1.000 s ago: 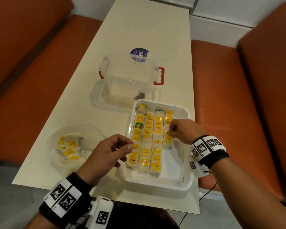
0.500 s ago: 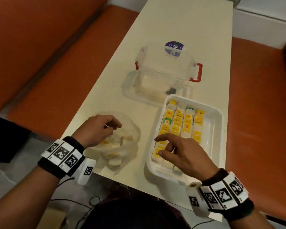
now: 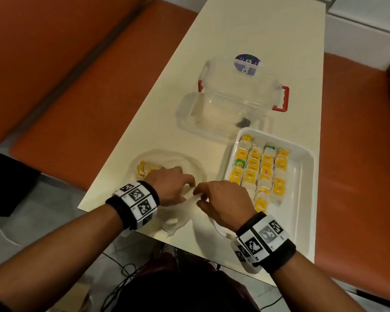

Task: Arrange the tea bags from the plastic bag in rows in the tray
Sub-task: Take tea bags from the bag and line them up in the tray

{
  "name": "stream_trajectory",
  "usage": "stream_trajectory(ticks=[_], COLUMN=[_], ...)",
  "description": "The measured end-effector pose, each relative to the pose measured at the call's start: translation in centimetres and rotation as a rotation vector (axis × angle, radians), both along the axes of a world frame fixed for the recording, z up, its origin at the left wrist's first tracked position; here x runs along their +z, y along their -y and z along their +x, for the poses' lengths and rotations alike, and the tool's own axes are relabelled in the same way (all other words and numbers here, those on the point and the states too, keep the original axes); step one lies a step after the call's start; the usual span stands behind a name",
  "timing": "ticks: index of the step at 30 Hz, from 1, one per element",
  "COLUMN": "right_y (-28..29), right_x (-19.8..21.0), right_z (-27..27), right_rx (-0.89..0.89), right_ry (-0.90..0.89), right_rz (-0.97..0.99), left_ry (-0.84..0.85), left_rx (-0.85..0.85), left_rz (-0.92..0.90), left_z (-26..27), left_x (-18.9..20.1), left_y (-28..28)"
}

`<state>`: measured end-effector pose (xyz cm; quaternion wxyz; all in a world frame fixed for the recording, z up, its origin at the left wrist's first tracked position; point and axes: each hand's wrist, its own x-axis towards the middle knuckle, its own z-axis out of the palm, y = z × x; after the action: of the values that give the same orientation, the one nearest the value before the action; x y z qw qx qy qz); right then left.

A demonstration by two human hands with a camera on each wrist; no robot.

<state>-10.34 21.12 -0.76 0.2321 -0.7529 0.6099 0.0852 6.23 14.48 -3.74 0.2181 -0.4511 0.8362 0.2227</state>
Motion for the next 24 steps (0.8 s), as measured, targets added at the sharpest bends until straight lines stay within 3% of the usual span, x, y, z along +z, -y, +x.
stream_trajectory(ticks=[4,9,18,24], right_y=[0.0,-0.1,0.7,0.8], right_x=[-0.1,0.4,1.6,2.0], right_z=[0.1,-0.1,0.8,0.8], right_rx=[-0.067,-0.095,-0.111,-0.123], right_ry=[-0.039,-0.074,-0.058,-0.049], right_rz=[-0.028,-0.055,-0.098,-0.103], left_ry=[0.012,-0.064,0.026,0.134], left_rx=[-0.025,-0.044,-0.212,-0.376], left_rz=[-0.027,0.135,0.365,0.199], left_z=[0.1,1.9,3.0,2.7], left_x=[-0.2,0.7,1.9,1.4], left_y=[0.7,1.9,2.4,1.1])
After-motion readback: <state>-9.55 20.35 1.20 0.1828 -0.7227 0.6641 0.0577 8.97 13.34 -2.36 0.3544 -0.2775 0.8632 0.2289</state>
